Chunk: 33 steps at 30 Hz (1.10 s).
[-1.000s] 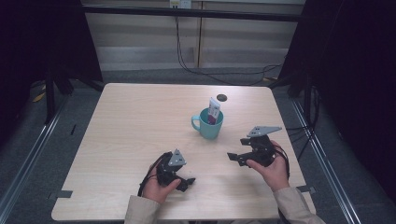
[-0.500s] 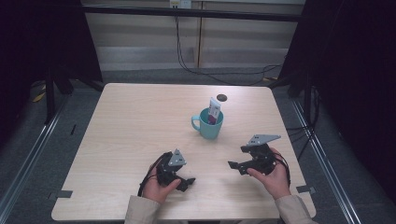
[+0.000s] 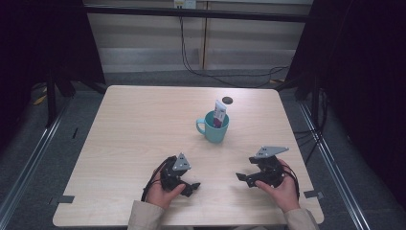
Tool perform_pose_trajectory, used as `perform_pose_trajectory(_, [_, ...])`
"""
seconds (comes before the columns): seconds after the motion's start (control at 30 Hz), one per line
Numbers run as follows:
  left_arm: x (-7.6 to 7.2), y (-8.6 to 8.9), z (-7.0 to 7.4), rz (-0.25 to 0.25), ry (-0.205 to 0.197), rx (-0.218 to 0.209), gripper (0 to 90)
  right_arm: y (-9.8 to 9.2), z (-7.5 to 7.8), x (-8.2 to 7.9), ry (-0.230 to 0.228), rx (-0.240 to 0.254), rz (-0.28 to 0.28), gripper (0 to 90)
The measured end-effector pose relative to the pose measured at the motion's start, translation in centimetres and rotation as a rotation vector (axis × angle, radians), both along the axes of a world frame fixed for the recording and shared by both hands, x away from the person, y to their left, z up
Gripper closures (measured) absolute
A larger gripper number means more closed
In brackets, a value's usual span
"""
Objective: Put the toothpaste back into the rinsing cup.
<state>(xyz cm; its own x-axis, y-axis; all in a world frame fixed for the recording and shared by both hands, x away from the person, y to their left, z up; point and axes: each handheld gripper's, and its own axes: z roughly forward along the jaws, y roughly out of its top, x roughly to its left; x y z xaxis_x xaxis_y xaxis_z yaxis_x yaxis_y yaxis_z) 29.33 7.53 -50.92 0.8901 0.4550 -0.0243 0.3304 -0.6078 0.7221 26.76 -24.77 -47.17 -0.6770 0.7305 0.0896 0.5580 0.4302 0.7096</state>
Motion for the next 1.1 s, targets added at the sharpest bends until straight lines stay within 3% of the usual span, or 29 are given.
perform_pose_trajectory(0.67, [0.0, 0.0, 0.0, -0.002, 0.005, -0.002, 10.2, -0.4, -1.5, -1.0, -0.006, -0.020, -0.008, 15.8])
perform_pose_trajectory(0.87, [0.0, 0.0, 0.0, -0.002, 0.004, -0.002, 10.3, -1.0, -1.7, -1.3, -0.024, -0.005, -0.007, 15.6])
perform_pose_trajectory(1.1, [0.0, 0.0, 0.0, -0.002, 0.004, -0.002, 10.4, -1.2, -2.7, -1.8, -0.031, -0.038, 0.003, 14.9])
